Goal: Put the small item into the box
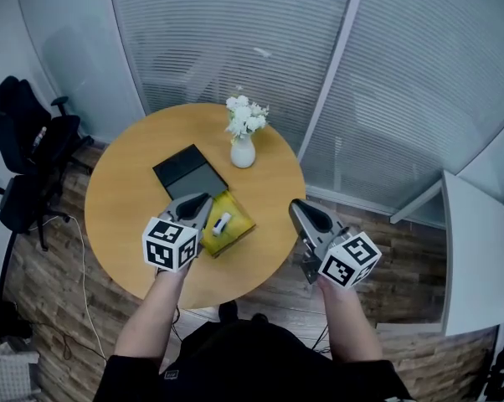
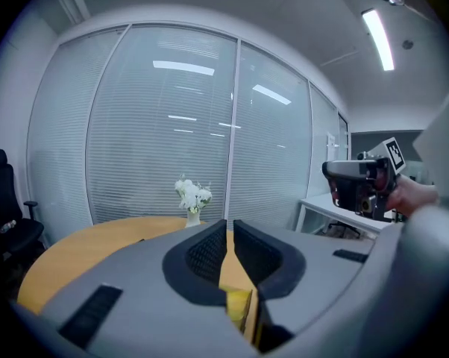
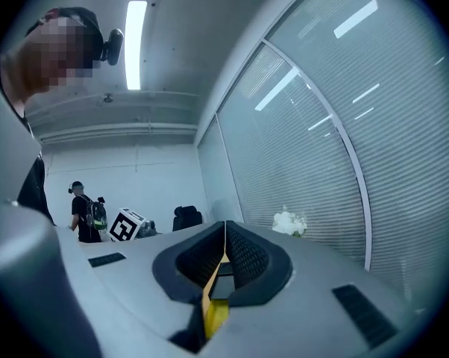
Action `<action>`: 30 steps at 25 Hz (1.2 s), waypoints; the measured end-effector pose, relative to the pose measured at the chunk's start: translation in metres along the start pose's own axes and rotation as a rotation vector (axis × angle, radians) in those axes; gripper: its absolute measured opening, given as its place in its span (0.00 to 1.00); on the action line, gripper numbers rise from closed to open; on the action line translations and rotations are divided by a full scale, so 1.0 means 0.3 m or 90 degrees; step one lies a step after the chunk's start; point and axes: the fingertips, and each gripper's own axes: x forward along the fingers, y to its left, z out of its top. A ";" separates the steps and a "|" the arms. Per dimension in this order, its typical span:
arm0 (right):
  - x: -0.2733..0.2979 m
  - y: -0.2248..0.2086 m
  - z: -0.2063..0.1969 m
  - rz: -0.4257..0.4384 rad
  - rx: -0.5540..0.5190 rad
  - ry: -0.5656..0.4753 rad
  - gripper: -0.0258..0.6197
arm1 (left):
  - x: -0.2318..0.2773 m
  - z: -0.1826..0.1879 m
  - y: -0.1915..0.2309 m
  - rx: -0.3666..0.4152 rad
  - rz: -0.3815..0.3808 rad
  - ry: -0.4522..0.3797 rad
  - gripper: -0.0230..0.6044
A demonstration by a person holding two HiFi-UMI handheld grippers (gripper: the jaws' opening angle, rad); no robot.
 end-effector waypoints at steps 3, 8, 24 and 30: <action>0.014 0.003 0.062 0.005 -0.036 -0.018 0.09 | -0.022 0.062 0.004 0.013 0.010 -0.029 0.10; 0.017 0.055 0.191 0.031 -0.109 -0.063 0.09 | -0.081 0.171 -0.008 0.025 0.017 -0.083 0.10; -0.050 0.060 0.134 0.016 -0.098 -0.070 0.09 | -0.137 0.193 -0.056 0.021 0.025 -0.136 0.09; -0.076 0.039 0.115 0.000 -0.081 -0.073 0.09 | -0.125 0.180 -0.083 0.028 0.016 -0.129 0.09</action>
